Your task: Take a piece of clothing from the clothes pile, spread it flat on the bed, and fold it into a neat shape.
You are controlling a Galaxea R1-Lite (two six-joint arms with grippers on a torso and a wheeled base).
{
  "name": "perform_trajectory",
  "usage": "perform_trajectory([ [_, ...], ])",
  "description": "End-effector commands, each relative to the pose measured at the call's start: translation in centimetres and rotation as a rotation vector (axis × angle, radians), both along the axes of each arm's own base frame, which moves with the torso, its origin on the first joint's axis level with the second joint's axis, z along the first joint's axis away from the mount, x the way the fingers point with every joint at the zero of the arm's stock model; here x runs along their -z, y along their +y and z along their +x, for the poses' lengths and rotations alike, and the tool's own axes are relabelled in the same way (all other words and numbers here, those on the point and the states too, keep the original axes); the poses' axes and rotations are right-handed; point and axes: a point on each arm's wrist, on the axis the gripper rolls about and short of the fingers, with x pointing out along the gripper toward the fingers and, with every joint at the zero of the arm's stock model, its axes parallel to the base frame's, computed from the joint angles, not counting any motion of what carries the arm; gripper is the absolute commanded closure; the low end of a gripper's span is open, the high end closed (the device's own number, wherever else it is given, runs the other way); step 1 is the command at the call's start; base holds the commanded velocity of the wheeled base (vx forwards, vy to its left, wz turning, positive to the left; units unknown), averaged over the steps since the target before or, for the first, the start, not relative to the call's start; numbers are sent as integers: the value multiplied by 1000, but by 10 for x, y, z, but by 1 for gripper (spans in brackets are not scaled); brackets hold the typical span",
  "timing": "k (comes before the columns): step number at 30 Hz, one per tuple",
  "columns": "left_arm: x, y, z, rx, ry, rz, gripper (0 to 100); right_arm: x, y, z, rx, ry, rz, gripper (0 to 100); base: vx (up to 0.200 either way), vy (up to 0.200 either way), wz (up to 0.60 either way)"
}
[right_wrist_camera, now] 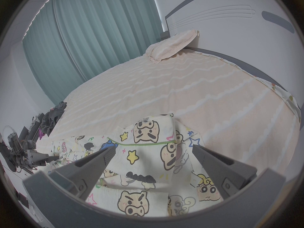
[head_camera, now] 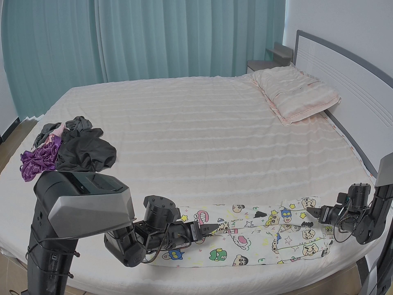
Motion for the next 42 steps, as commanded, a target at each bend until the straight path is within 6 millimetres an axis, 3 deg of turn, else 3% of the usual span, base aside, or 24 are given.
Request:
perform_trajectory([
  [1, -17, 6, -9, 24, 8, -11, 0, 1, 0, 0, -1, 3, 1, 0, 0, 0, 0],
  [8, -25, 14, -10, 11, -8, -11, 0, -1, 0, 0, -1, -4, 0, 0, 0, 0, 0],
  [13, -35, 27, -1, -35, -32, -27, 0, -2, 0, 1, 0, -10, 1, 0, 0, 0, 0],
  [17, -38, 23, 10, -79, -67, -33, 0, -1, 2, 1, -6, -6, 2, 0, 0, 0, 0],
  [25, -16, 9, 9, -100, -22, -5, 0, 0, 2, 1, -7, -4, 5, 0, 0, 0, 0],
  [35, -1, 26, -17, -30, 5, 130, 0, 0, 2, 1, -7, -3, 5, 0, 0, 0, 0],
  [42, -39, 53, -11, -119, -64, 87, 0, 1, 2, 1, -7, -1, 6, 0, 0, 0, 0],
])
